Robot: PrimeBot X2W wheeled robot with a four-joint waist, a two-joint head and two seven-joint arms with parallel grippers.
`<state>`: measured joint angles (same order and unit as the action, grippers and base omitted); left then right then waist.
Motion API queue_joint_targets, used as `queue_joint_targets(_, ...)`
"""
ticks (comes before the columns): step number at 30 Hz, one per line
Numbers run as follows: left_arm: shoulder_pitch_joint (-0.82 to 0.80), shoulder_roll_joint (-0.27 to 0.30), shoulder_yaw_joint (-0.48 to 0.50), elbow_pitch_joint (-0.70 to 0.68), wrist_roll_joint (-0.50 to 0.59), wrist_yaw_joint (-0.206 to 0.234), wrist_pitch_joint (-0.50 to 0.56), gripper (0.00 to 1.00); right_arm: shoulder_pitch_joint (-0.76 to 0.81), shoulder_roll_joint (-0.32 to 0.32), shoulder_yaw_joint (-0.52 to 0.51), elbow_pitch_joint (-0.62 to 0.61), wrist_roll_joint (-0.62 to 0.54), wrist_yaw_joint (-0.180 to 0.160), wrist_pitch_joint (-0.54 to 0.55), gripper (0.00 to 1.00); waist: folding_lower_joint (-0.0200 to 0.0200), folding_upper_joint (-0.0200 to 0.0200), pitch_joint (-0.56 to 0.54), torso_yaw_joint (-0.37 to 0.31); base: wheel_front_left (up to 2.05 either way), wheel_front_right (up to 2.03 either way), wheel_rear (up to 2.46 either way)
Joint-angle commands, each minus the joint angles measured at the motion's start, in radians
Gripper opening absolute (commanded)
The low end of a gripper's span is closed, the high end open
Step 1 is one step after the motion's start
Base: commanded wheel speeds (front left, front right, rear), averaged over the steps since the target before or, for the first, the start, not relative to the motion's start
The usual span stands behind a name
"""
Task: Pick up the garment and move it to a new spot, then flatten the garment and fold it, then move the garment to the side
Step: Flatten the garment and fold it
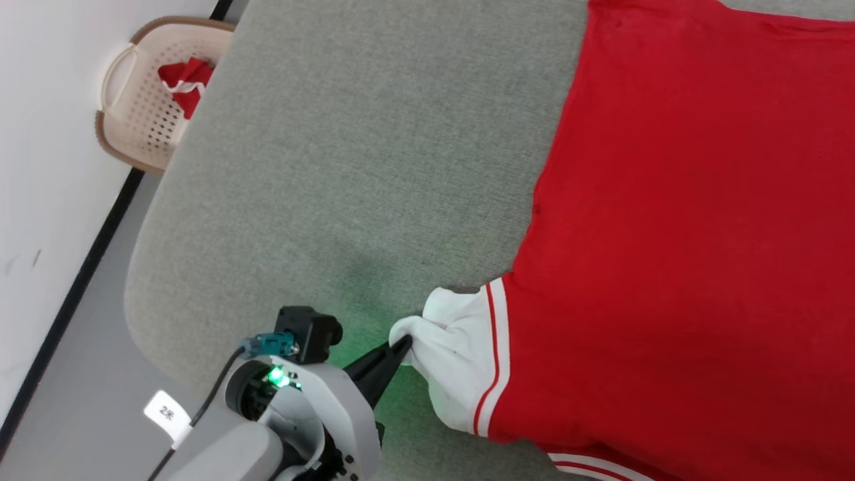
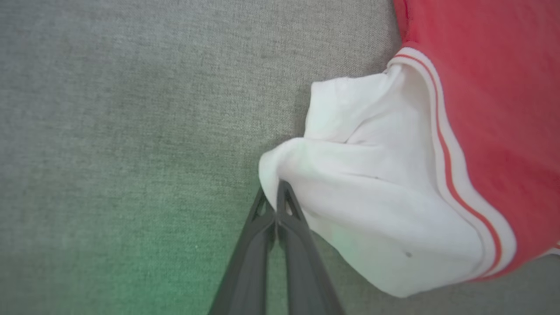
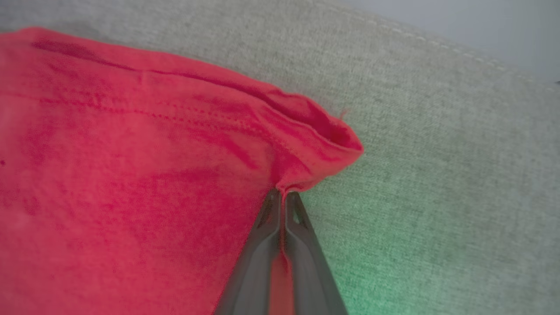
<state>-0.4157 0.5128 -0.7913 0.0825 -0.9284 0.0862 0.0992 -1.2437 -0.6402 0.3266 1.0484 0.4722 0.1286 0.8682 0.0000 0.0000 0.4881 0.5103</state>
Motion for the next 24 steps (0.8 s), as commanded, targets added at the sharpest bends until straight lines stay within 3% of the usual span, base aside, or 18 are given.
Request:
queue_joint_targets(1, -0.01, 0.004, 0.006, 0.006, -0.004, -0.004, -0.005, 0.0, 0.12, 0.033, 0.027, 0.045, 0.006, 0.004, 0.037, 0.0, 0.0, 0.0, -0.016, -0.02, 0.0, 0.0, 0.0)
queue_joint_targets(5, -0.011, 0.012, 0.011, 0.009, -0.003, 0.003, -0.006, 0.0, 0.129, 0.03, 0.056, 0.004, 0.025, 0.004, 0.056, 0.0, 0.0, 0.0, -0.036, -0.043, 0.0, 0.0, 0.0)
queue_joint_targets(10, 0.009, 0.043, 0.027, 0.012, -0.011, 0.021, -0.004, 0.0, 0.193, 0.032, 0.16, -0.154, 0.093, 0.005, 0.084, 0.0, 0.0, 0.0, -0.091, -0.103, 0.0, 0.0, 0.0)
queue_joint_targets(16, 0.039, 0.09, 0.049, 0.006, -0.029, 0.041, 0.005, 0.0, 0.289, -0.069, 0.263, -0.416, 0.217, 0.004, 0.076, 0.0, 0.0, 0.0, -0.155, -0.186, 0.0, 0.0, 0.0)
queue_joint_targets(24, 0.081, 0.141, 0.071, -0.018, -0.049, 0.069, 0.013, 0.0, 0.5, -0.205, 0.284, -0.699, 0.334, 0.002, 0.021, 0.0, 0.0, 0.0, -0.227, -0.277, 0.0, 0.0, 0.0)
